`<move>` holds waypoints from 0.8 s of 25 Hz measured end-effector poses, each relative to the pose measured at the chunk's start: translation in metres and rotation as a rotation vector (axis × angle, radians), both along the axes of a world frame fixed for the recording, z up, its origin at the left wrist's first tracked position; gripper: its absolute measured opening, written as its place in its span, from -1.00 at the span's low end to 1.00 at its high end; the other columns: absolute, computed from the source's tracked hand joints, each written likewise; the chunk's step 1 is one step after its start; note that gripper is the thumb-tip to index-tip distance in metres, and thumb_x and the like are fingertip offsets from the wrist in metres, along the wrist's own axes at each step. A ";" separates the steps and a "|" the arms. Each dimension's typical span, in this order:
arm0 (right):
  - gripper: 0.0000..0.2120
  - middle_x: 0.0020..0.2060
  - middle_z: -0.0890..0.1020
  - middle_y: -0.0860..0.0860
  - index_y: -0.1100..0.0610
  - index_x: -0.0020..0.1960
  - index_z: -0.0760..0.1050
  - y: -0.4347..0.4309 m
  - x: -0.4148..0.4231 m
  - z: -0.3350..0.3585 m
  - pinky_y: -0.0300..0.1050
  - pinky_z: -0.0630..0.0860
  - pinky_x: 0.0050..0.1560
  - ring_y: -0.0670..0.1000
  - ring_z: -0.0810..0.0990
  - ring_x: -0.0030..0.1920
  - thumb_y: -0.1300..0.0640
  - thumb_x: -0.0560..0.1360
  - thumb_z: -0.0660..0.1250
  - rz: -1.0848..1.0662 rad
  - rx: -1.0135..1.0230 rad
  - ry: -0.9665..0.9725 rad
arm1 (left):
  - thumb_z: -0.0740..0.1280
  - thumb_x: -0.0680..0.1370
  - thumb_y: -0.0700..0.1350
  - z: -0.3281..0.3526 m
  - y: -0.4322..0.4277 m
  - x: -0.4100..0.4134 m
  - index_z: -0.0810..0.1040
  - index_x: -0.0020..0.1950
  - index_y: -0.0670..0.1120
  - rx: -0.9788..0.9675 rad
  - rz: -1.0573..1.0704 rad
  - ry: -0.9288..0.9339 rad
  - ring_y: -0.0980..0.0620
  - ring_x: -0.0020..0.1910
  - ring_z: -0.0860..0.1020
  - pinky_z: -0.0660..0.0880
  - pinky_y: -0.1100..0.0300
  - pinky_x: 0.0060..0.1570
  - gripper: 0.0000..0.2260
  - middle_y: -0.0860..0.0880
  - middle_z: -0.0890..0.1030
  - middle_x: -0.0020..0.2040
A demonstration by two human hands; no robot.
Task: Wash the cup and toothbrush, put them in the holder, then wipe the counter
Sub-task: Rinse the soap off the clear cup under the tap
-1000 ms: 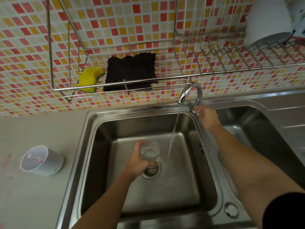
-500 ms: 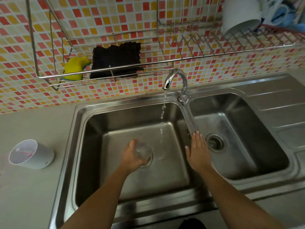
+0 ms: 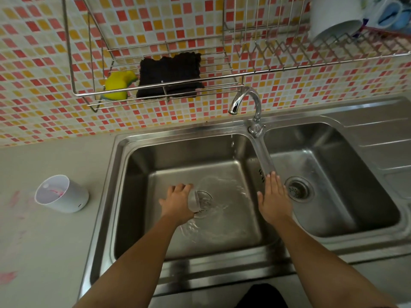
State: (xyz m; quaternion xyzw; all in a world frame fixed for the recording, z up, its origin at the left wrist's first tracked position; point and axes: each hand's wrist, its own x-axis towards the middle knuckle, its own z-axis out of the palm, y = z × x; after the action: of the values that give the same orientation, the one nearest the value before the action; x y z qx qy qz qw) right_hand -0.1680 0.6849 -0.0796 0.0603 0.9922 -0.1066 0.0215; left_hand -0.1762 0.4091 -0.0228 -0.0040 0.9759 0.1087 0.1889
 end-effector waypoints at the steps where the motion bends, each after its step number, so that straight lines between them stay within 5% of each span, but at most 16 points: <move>1: -0.23 0.52 0.01 0.20 0.27 0.51 -0.05 0.000 -0.001 0.000 0.01 -0.08 0.46 0.15 0.00 0.53 -0.15 0.43 -0.35 -0.003 -0.004 0.001 | 0.47 0.35 -0.09 0.002 0.001 -0.001 0.20 0.43 0.10 -0.051 -0.033 0.014 -0.07 0.36 0.22 0.36 -0.21 0.15 -0.27 0.03 0.30 0.36; 8: -0.24 0.52 -0.01 0.21 0.28 0.51 -0.08 0.000 -0.001 0.001 0.05 -0.04 0.49 0.16 -0.02 0.53 -0.15 0.44 -0.34 -0.004 -0.004 -0.031 | 0.43 0.38 -0.10 0.010 0.009 -0.004 0.17 0.42 0.06 -0.323 -0.249 0.115 -0.10 0.34 0.24 0.36 -0.18 0.12 -0.31 -0.02 0.29 0.36; 16: -0.39 0.53 -0.09 0.18 0.26 0.51 -0.15 -0.002 0.000 0.005 0.03 -0.07 0.49 0.14 -0.08 0.53 0.00 0.61 0.00 -0.002 0.037 -0.045 | 0.38 0.44 -0.20 0.008 0.025 -0.001 0.18 0.41 -0.21 -0.626 -0.589 0.331 -0.21 0.35 0.25 0.37 -0.25 0.08 -0.39 -0.19 0.31 0.33; 20: -0.39 0.53 -0.06 0.18 0.26 0.51 -0.14 -0.003 0.000 0.005 0.05 -0.04 0.50 0.14 -0.07 0.53 0.00 0.61 0.00 -0.011 0.019 -0.057 | 0.34 0.46 -0.21 0.009 0.028 0.000 0.17 0.41 -0.20 -0.536 -0.568 0.297 -0.20 0.37 0.22 0.33 -0.27 0.13 -0.43 -0.19 0.30 0.33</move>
State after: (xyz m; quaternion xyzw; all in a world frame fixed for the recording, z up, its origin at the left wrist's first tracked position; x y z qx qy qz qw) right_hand -0.1680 0.6824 -0.0743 0.0688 0.9919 -0.0953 0.0484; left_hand -0.1764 0.4375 -0.0133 0.2321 0.9486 -0.2063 0.0611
